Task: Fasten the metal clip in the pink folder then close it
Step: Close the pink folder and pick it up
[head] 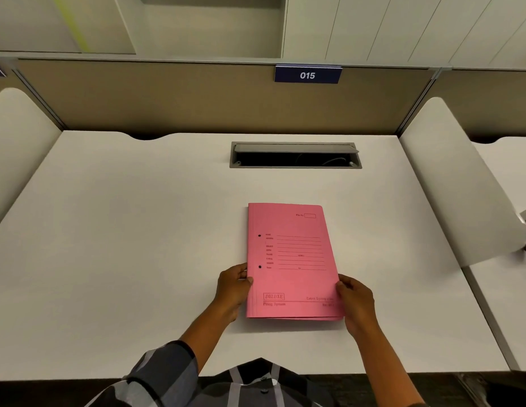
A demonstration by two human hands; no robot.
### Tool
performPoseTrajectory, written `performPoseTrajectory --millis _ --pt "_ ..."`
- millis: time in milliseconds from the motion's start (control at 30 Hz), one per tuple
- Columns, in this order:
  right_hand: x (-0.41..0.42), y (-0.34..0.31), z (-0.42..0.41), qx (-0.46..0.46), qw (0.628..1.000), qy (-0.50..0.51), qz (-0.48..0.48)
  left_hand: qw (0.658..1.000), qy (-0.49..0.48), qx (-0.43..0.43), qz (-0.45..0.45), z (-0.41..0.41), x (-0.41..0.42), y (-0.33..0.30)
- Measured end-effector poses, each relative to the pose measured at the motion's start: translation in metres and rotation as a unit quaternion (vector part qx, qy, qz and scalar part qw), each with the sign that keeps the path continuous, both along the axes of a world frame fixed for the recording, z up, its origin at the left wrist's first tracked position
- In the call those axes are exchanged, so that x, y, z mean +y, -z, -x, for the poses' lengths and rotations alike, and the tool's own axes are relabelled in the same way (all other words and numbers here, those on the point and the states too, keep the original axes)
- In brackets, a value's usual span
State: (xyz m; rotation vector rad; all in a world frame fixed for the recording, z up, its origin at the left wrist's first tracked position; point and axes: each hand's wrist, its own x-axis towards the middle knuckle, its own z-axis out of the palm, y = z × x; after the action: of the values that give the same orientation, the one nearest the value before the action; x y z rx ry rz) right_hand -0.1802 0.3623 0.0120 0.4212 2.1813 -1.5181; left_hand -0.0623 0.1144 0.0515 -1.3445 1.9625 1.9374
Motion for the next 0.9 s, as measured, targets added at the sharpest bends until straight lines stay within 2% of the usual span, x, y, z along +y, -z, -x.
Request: performPoseTrajectory --millis 500,900 --pt "-0.037 -0.016 -0.008 0.016 1.000 -0.008 0.014 1.000 -0.017 0.004 0.009 -0.013 -0.034 0.007" --pt "-0.119 -0.022 -0.007 0.013 0.998 -0.033 0.044 0.996 -0.070 0.017 0.052 -0.021 -0.107 0.007"
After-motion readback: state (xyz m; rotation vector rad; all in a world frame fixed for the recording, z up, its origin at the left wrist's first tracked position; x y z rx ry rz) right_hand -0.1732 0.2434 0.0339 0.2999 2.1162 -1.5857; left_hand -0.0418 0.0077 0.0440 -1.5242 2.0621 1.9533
